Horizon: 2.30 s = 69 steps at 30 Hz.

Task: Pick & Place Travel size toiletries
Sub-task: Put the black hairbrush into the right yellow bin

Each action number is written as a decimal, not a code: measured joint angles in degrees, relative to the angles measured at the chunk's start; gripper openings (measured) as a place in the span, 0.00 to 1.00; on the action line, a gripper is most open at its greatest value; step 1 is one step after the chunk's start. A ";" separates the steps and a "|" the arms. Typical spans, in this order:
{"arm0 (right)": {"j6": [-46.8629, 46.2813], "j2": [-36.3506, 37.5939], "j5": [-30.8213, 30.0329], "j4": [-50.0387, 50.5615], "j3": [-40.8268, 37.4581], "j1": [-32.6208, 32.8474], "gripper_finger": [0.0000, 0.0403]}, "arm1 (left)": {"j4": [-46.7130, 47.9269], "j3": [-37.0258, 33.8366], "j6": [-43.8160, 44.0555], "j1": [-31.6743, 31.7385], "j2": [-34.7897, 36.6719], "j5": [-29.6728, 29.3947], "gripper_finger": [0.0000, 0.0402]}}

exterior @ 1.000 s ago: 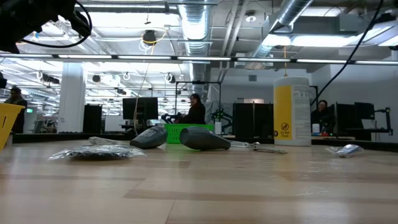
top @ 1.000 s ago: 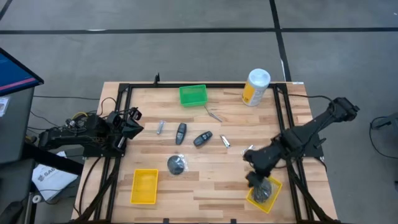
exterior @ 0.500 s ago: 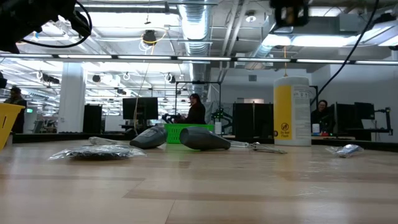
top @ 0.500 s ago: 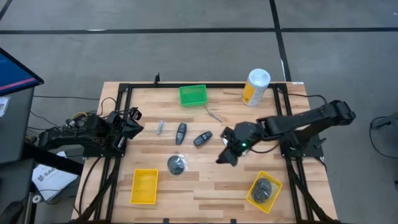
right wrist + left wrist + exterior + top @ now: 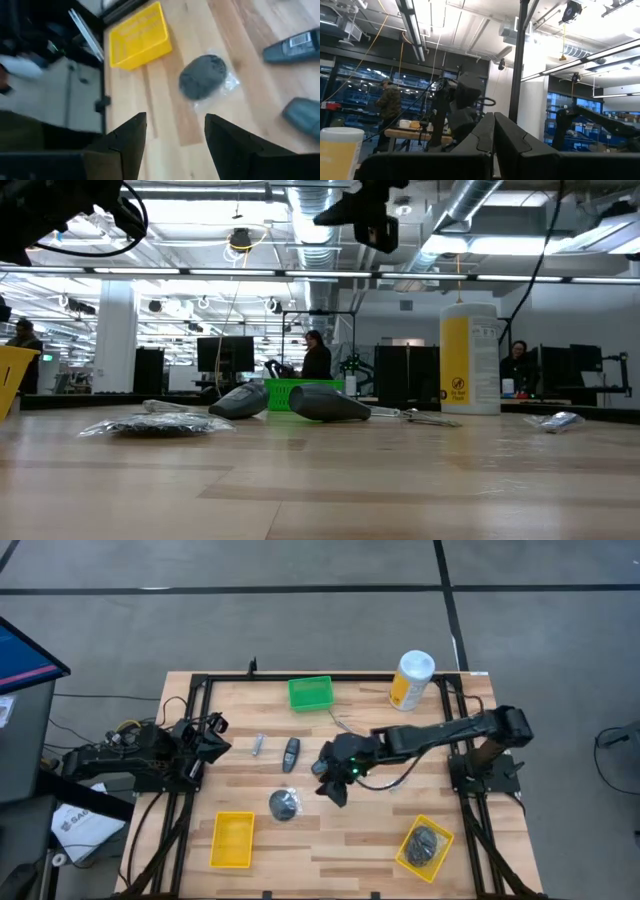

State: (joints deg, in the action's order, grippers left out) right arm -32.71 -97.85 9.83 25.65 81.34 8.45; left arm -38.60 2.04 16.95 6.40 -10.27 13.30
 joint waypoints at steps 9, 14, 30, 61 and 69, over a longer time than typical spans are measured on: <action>14.48 -12.63 -12.26 17.55 20.92 0.50 0.52 | 0.21 -0.02 0.36 0.01 -2.28 -0.06 0.00; 20.41 -20.22 -12.90 16.50 28.96 0.48 0.59 | -0.07 0.02 1.57 0.01 -3.76 -0.21 0.01; 26.24 -36.11 -12.89 22.15 42.66 0.61 0.64 | -0.36 0.00 1.57 0.00 -4.49 -0.17 0.12; 33.16 -45.17 -14.76 23.03 42.38 1.21 0.63 | -0.53 0.00 1.36 0.00 -4.47 0.02 0.11; 32.68 -46.74 -13.90 24.97 42.47 1.18 0.58 | -0.89 0.00 1.35 0.00 -4.47 0.04 0.11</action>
State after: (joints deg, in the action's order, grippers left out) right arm -0.02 -144.59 -4.07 50.62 123.81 9.63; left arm -39.49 2.04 18.30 6.41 -14.74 13.34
